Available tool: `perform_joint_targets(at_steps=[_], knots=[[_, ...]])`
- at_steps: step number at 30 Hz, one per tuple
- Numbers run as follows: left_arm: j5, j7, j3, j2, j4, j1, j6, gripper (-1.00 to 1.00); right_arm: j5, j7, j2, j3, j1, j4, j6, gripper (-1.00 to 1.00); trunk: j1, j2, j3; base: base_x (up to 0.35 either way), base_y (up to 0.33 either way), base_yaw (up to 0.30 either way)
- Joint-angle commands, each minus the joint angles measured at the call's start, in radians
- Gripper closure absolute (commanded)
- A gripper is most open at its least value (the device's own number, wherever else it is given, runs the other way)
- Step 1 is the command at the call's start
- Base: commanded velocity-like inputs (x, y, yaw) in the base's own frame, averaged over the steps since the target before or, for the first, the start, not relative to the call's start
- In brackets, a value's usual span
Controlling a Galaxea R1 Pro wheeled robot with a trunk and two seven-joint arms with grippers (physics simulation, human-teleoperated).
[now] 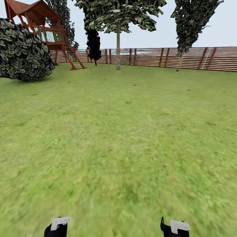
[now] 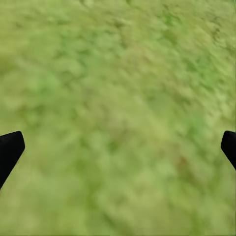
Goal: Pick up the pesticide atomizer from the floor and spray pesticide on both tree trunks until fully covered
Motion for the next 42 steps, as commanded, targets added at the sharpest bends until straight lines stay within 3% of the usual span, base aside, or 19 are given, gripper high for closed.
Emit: perform_joint_targets(at_steps=[1,42], knots=[[0.0,0.0,0.0,0.0,0.0,0.0,0.0,1.0,0.0,0.0,0.0,0.0,0.0,0.0,0.0,-1.0,0.0,0.0,0.0,0.34,0.0,0.0],[0.0,0.0,-0.001,-0.002,0.0,-0.001,0.0,1.0,0.0,0.0,0.0,0.0,0.0,0.0,0.0,-1.0,0.0,0.0,0.0,0.34,0.0,0.0]])
